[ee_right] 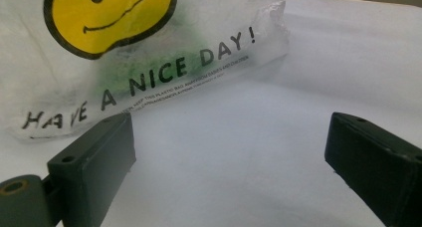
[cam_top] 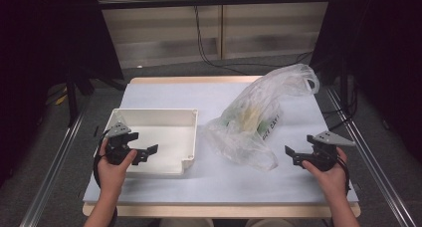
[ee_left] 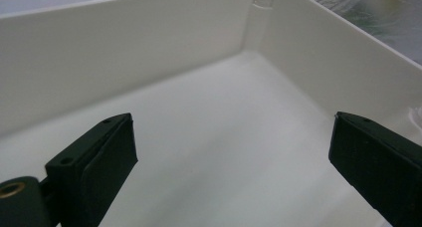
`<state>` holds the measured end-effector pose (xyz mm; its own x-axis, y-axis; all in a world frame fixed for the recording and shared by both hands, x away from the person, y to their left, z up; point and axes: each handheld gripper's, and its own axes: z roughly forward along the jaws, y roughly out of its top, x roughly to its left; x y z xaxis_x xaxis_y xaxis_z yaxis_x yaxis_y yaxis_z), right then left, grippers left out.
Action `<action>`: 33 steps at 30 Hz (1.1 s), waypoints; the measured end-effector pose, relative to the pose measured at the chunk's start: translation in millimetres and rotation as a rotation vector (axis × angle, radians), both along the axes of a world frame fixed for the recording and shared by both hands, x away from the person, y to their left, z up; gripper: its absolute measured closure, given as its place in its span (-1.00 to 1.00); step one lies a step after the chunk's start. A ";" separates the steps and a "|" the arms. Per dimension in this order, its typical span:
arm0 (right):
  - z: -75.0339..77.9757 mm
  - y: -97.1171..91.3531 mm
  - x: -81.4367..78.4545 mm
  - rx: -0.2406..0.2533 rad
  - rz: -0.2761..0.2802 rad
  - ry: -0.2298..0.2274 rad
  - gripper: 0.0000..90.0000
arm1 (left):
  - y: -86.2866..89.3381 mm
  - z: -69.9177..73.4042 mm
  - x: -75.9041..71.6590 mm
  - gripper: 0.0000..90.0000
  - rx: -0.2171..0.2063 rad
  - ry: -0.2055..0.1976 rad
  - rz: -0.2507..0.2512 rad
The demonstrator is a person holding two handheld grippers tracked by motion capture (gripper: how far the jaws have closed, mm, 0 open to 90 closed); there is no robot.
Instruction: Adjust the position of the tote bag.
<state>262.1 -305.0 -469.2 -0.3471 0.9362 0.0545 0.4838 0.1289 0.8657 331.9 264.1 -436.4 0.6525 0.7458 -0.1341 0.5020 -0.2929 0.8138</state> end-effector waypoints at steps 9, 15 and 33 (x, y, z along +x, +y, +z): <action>-0.9 3.0 22.9 -0.026 0.009 0.008 -0.82 | -2.9 2.4 -0.3 -0.90 0.012 -0.008 -0.014; -1.4 8.4 39.1 -0.016 -0.013 0.004 -0.79 | -5.1 0.7 1.6 -0.90 0.018 -0.005 -0.020; -9.2 29.5 103.3 -0.029 0.001 0.057 -0.86 | -8.5 -3.1 12.1 -0.90 0.014 0.005 -0.052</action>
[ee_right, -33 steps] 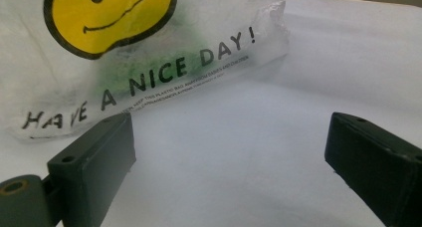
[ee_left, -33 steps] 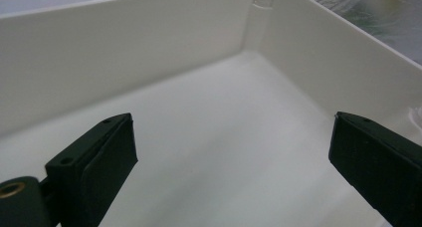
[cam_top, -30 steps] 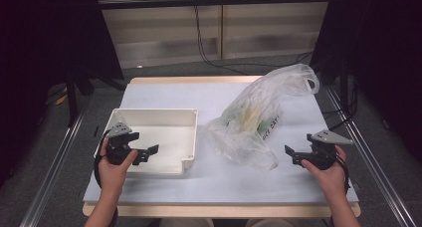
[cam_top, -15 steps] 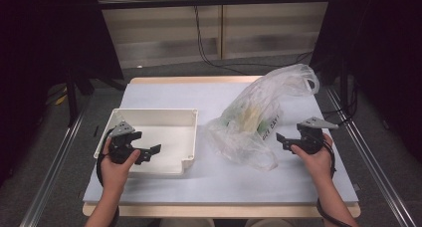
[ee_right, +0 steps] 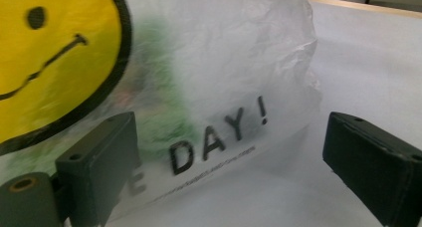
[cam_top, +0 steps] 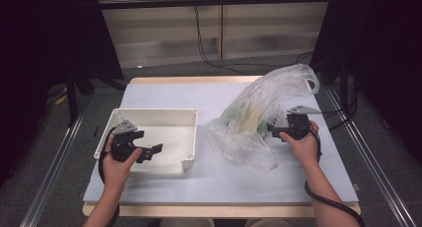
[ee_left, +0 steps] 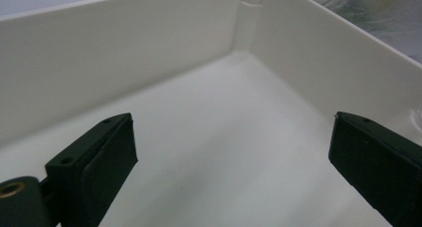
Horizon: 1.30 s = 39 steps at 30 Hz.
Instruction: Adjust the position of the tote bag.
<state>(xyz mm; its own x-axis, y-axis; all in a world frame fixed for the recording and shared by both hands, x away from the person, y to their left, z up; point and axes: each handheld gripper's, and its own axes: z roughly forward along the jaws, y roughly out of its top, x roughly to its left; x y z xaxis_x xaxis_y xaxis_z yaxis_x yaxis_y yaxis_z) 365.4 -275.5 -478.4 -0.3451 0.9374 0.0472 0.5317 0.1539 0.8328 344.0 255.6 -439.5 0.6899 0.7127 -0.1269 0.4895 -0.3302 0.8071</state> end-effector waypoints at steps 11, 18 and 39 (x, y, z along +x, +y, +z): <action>-4.6 -2.0 29.6 0.040 -0.001 0.034 -0.61 | -2.7 1.4 1.8 -0.90 -0.005 0.000 0.000; -2.0 3.1 26.1 0.055 0.099 0.082 0.99 | -3.4 3.2 -0.5 -0.90 -0.004 -0.006 -0.003; -1.3 -5.0 4.9 -0.033 -0.027 -0.031 -0.51 | -14.4 3.2 -0.4 -0.90 0.019 -0.011 -0.033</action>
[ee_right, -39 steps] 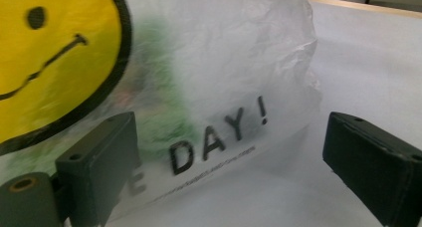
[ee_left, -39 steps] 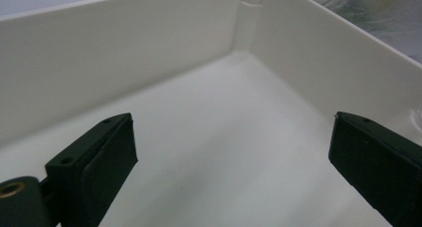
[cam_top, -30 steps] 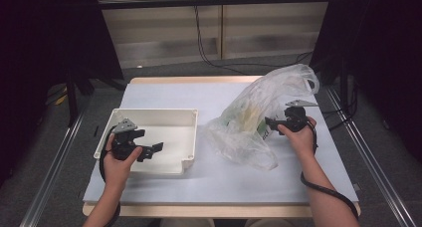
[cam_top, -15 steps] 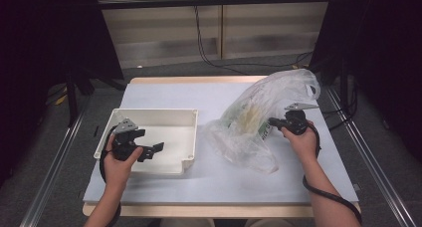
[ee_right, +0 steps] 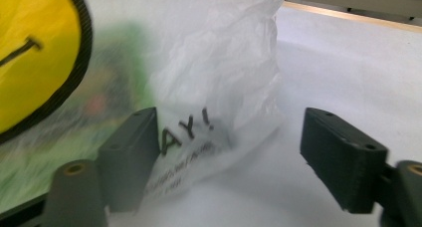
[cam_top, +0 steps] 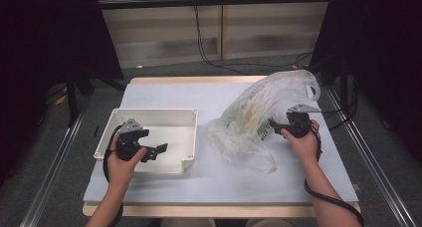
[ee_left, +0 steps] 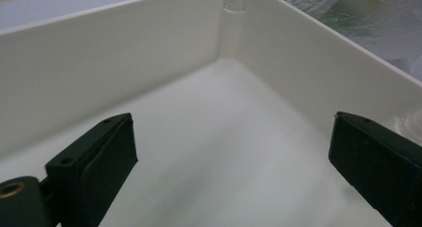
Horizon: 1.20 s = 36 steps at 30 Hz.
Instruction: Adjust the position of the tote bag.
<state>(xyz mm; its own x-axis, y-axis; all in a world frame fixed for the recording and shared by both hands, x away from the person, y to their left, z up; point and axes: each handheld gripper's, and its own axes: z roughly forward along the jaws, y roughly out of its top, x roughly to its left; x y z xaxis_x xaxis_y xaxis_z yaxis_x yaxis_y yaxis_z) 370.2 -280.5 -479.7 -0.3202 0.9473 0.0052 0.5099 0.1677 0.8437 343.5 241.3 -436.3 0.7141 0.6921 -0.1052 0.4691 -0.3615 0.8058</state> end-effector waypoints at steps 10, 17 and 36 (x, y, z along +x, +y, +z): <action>-8.1 6.9 33.7 -0.013 0.031 0.044 0.06 | 4.3 0.9 1.3 -0.90 -0.002 -0.001 0.014; -5.3 7.8 32.9 -0.011 0.098 0.088 1.00 | 5.0 1.4 1.5 -0.90 0.000 -0.005 0.024; -2.7 7.8 -32.9 -0.007 0.141 0.049 1.00 | -16.3 8.8 -1.1 -0.90 -0.009 -0.008 -0.043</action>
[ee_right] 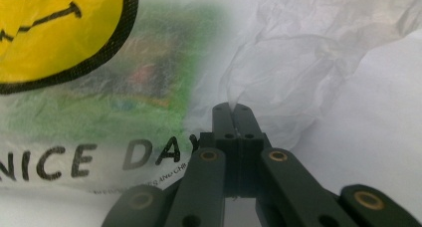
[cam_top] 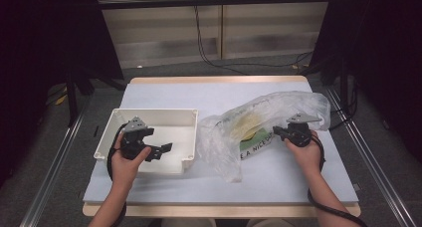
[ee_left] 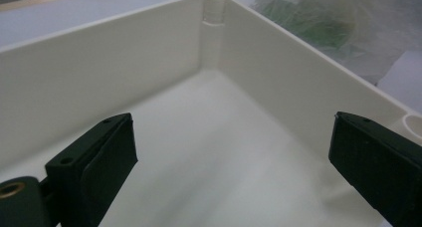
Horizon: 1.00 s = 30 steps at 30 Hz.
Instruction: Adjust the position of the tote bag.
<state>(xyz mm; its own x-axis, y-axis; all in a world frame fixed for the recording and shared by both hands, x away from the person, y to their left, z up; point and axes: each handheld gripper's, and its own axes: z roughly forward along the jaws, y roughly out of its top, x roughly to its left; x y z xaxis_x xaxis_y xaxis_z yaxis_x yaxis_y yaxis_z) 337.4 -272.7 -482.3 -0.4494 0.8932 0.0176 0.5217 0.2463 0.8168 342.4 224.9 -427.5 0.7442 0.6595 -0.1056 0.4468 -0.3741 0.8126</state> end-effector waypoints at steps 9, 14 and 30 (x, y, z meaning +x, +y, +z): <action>-2.5 6.9 -20.3 -0.014 0.001 -0.005 1.00 | -8.4 1.2 5.5 -0.90 -0.006 0.006 -0.017; -3.3 9.9 -25.8 -0.012 0.009 -0.013 1.00 | -14.5 5.6 6.6 -0.90 -0.003 -0.010 -0.022; -4.1 9.8 -41.5 0.004 -0.038 -0.032 1.00 | -25.7 7.7 10.5 -0.91 0.000 -0.006 -0.057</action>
<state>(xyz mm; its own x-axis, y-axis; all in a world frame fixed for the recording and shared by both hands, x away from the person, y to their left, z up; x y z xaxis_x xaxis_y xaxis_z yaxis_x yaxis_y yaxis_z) 295.8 -262.9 -486.5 -0.4159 0.9094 0.0069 0.5039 0.2241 0.8342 353.0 199.3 -419.8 0.7811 0.6162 -0.1007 0.4196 -0.3987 0.8155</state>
